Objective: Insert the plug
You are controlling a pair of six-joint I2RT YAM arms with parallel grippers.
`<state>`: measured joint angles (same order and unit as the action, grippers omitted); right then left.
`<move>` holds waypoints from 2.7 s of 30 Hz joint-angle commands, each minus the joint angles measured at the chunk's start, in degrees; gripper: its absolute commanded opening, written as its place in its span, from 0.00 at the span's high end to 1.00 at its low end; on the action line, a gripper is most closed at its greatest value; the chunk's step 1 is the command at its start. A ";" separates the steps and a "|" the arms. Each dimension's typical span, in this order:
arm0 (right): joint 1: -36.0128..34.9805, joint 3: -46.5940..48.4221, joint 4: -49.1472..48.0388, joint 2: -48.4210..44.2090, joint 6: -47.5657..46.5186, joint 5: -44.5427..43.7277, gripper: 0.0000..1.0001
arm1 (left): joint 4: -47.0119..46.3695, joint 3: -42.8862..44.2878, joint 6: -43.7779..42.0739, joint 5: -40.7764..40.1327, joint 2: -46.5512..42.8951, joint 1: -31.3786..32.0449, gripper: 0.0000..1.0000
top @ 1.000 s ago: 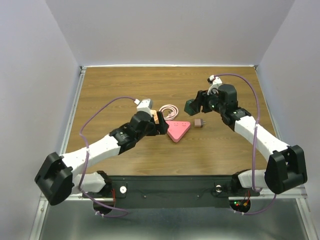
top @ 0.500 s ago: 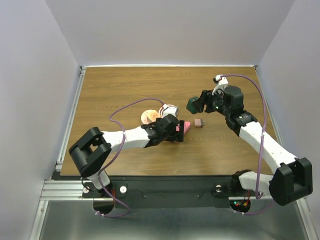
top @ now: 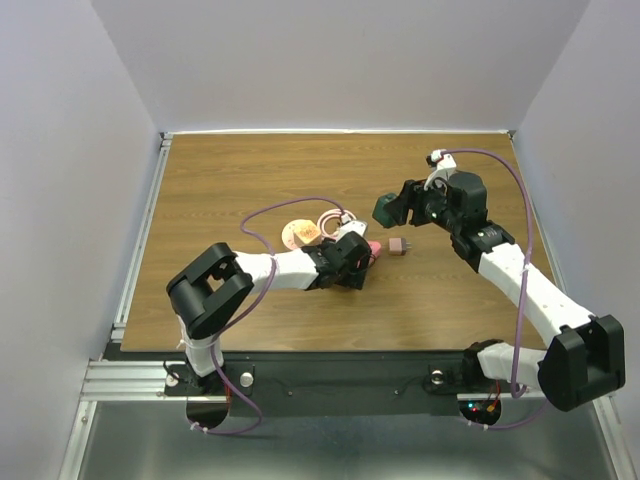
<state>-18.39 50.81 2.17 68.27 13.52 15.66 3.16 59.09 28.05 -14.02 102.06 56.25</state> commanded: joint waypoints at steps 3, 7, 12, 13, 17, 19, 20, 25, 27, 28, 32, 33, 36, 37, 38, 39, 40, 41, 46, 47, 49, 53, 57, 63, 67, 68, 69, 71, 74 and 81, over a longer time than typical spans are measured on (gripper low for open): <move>0.29 0.96 -3.23 0.19 -0.25 0.95 1.00 | 1.24 1.99 -6.07 -3.55 1.65 0.18 0.44; 0.38 0.96 -3.14 1.86 -1.13 2.79 1.00 | 1.32 1.91 -8.19 -4.17 2.26 0.18 0.59; 0.38 1.31 -3.23 5.38 -1.83 1.58 0.99 | 0.71 -0.73 -11.17 -3.73 1.04 0.18 0.76; 0.38 1.57 -3.23 6.34 -2.00 1.04 1.00 | 0.53 -1.77 -11.61 -3.73 0.95 0.18 0.78; 0.38 2.54 -3.40 8.45 -2.88 -0.98 1.00 | -0.17 -3.80 -13.72 -3.73 0.16 0.18 0.90; 0.38 3.07 -3.49 9.60 -3.41 -2.74 0.99 | -0.17 -4.42 -14.08 -3.56 -0.19 0.18 0.92; 0.38 3.85 -3.58 10.47 -3.93 -3.09 0.99 | -0.17 -4.51 -13.99 -3.47 -0.37 0.18 0.94; 0.29 5.62 -6.12 15.74 -4.12 -4.23 1.00 | 0.09 -5.30 -12.68 -4.70 -0.72 0.18 0.93; 0.29 6.14 -7.61 17.67 -4.11 -5.02 0.99 | 0.18 -5.39 -12.41 -5.22 -0.72 0.18 0.89; 0.37 6.32 -8.06 18.21 -4.03 -5.37 1.00 | 0.27 -5.39 -12.15 -5.49 -0.81 0.18 0.88; 0.37 6.50 -10.08 20.67 -4.11 -7.92 1.00 | 0.10 -5.04 -11.09 -5.49 -1.25 0.09 0.79; 0.38 6.50 -10.78 20.94 -4.20 -8.19 1.00 | 0.01 -4.95 -11.00 -5.23 -1.60 0.09 0.77; 0.38 6.76 -11.40 22.08 -4.81 -8.10 1.00 | -0.87 -4.86 -10.65 -4.09 -2.30 0.09 0.65; 0.38 6.41 -11.66 22.34 -4.99 -7.93 0.99 | -1.05 -4.77 -10.56 -3.48 -2.65 0.09 0.62; 0.29 6.24 -11.84 22.61 -5.08 -7.84 0.99 | -1.31 -4.77 -10.56 -2.25 -2.83 0.09 0.57; 0.37 6.06 -12.02 22.61 -5.26 -7.75 1.00 | -2.18 -4.95 -10.56 -1.63 -3.35 0.09 0.54; 0.38 5.80 -12.11 22.70 -5.17 -7.49 1.00 | -2.63 -5.38 -10.48 -1.19 -3.79 0.09 0.51; 0.38 5.36 -12.11 22.61 -5.26 -7.05 1.00 | -2.80 -5.65 -10.56 -0.23 -4.06 0.09 0.47; 0.29 2.99 -12.11 21.38 -4.47 -3.80 1.00 | -5.79 -5.13 -10.56 0.49 -3.63 0.09 0.41; 0.29 1.94 -12.02 21.20 -4.20 -3.53 1.00 | -6.14 -4.78 -10.48 0.49 -3.36 0.09 0.41; 0.29 0.88 -12.02 20.59 -4.12 -3.18 1.00 | -6.41 -4.25 -10.21 0.66 -2.84 0.00 0.41; 0.11 -1.85 -11.84 18.83 -3.15 -0.29 1.00 | -7.03 -3.63 -8.72 0.40 -2.92 -0.88 0.41; -0.41 -3.61 -10.18 16.29 -2.36 1.56 1.00 | -5.71 -4.24 -5.74 -1.97 -3.88 -4.90 0.41; -1.56 -4.93 -7.80 12.07 -1.65 7.53 1.00 | -5.88 -7.23 -3.44 -3.03 -8.01 -10.72 0.41; -4.45 -4.93 -7.54 13.11 -2.35 8.25 1.00 | -7.11 -7.59 -4.15 -1.80 -8.98 -13.09 0.41; -4.81 -4.84 -7.54 13.55 -2.27 7.90 0.99 | -7.37 -7.33 -4.23 -1.28 -8.98 -13.18 0.41; -5.07 -4.75 -7.62 14.08 -1.83 7.72 1.00 | -7.64 -7.15 -4.32 -1.01 -8.90 -13.27 0.41; -5.77 -4.67 -7.89 14.35 -1.30 7.19 1.00 | -7.73 -6.27 -4.15 -0.31 -8.28 -13.27 0.41; -5.87 -4.58 -8.24 12.43 -1.30 6.31 1.00 | -7.99 -5.83 -3.71 0.75 -7.84 -13.36 0.41; -5.87 -3.44 -8.15 8.99 -4.20 0.78 0.99 | -8.08 -7.50 -2.57 2.50 -9.60 -13.36 0.41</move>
<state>-24.08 45.89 -3.60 80.29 10.87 20.03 -3.64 51.99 24.47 -12.91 95.29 42.70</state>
